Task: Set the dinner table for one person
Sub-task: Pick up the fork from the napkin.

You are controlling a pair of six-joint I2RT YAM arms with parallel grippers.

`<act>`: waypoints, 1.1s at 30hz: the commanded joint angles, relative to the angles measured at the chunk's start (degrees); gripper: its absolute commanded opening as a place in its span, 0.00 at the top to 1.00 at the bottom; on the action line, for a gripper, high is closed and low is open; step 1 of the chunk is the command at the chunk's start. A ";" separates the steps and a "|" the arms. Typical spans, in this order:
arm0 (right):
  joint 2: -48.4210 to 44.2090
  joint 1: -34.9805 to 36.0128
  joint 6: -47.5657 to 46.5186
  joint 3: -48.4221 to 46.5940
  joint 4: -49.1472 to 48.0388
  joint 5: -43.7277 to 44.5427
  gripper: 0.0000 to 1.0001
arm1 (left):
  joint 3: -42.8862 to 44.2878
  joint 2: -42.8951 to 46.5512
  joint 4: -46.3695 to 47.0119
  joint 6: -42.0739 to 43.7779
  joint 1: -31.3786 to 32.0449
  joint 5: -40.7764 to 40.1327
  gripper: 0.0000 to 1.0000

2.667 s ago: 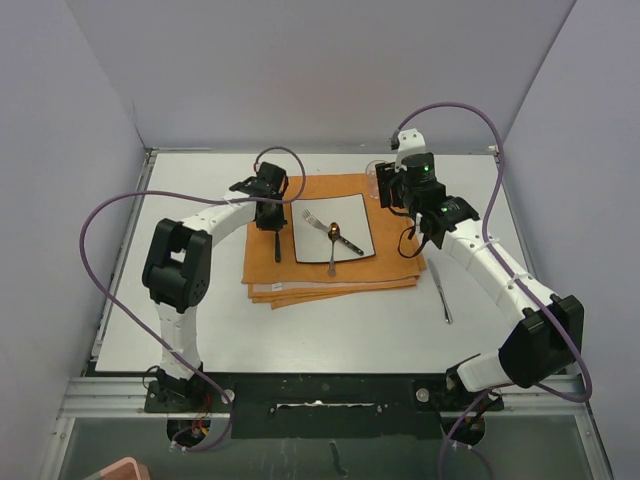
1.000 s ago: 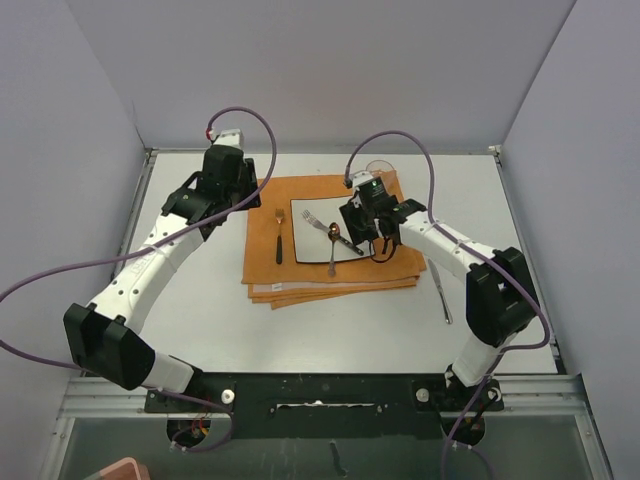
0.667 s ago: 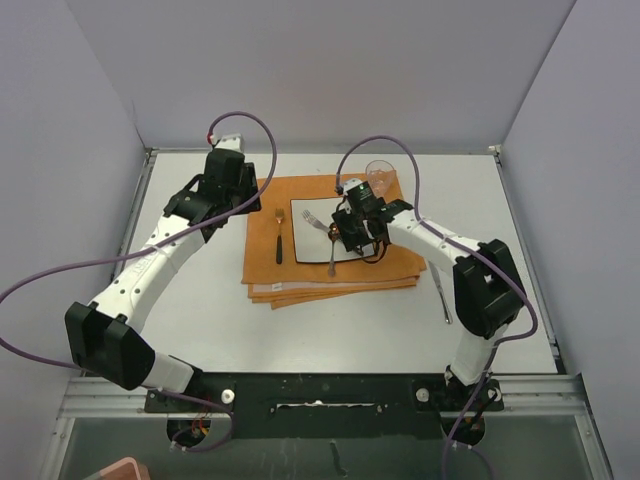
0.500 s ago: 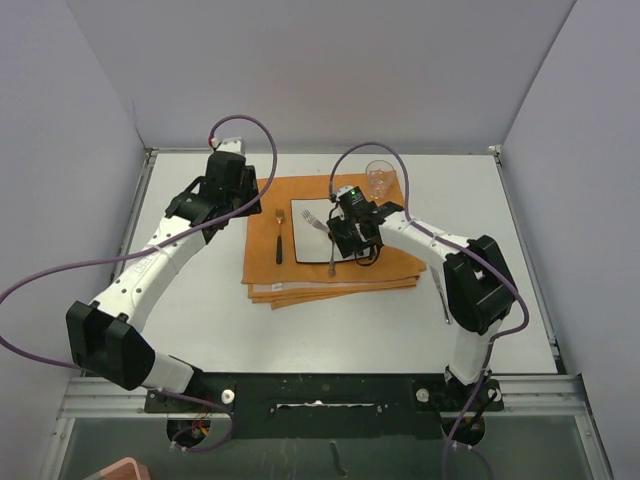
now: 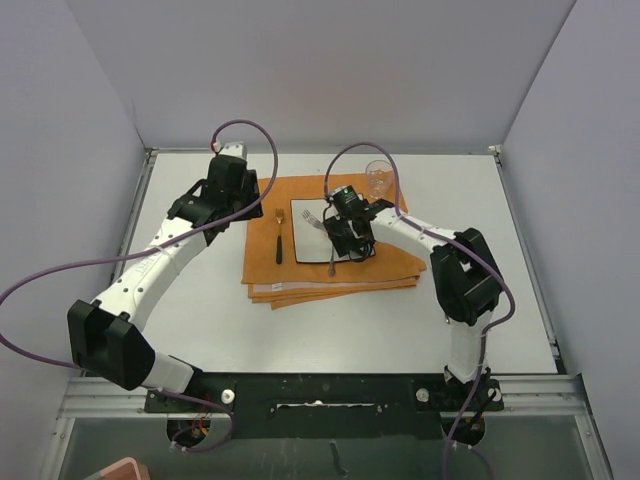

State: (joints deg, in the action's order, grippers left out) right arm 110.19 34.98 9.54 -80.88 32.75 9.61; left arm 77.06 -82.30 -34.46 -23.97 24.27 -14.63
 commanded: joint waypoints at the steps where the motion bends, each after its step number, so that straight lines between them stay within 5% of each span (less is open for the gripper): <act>1: 1.41 0.35 0.46 -3.91 -0.62 1.17 0.40 | -0.08 0.91 2.95 -0.42 -0.20 0.45 0.57; 12: 3.68 0.45 0.96 -4.54 -0.48 0.81 0.45 | -0.56 1.70 2.60 -0.02 -0.28 0.22 0.57; 18: 2.77 0.41 -0.07 -3.42 -0.44 0.48 1.00 | -0.72 1.88 2.51 -0.51 -0.22 0.17 0.57; 33: -6.17 0.42 -2.71 0.64 -3.66 3.09 1.00 | -2.32 1.86 2.47 -1.79 -0.04 0.22 0.57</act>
State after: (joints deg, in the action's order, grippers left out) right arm 110.74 34.98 8.08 -79.99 31.00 10.26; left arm 74.70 -82.30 -34.33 -25.12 24.27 -14.52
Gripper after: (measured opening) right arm 0.131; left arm 0.427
